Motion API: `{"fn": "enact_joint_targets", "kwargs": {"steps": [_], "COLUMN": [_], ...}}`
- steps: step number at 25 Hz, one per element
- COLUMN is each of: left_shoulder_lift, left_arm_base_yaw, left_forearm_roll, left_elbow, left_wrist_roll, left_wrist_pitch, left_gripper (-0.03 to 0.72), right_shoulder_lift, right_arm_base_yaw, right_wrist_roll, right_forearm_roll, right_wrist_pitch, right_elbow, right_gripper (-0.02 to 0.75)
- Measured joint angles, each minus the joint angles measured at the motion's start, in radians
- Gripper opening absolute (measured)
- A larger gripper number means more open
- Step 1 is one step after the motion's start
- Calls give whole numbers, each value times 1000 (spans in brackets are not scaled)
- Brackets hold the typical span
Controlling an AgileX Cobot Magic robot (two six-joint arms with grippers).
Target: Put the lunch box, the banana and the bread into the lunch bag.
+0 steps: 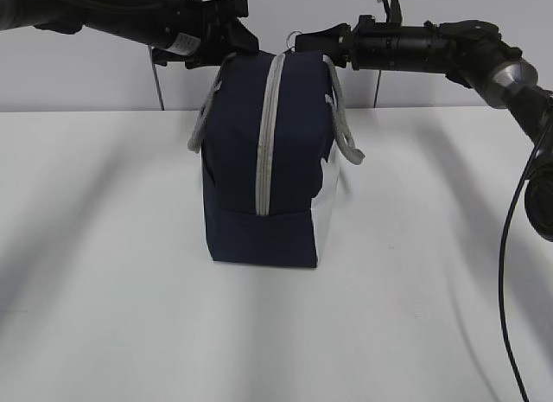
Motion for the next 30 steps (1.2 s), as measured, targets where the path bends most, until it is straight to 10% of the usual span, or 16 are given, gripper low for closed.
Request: {"fn": "enact_joint_targets", "kwargs": {"steps": [16,30], "left_shoulder_lift": [4,-24], "left_arm_base_yaw": [0,0], "left_forearm_roll": [-31,-27], "left_elbow": [-2,-31], "left_wrist_roll": [0,0], "left_wrist_pitch": [30,139], "left_gripper": [25,12], "right_shoulder_lift": [2,2], "right_arm_base_yaw": [0,0], "right_wrist_roll": [2,7], "right_forearm_roll": [0,50], "right_wrist_pitch": [0,4], "right_elbow": [0,0], "right_gripper": [-16,-16]}}
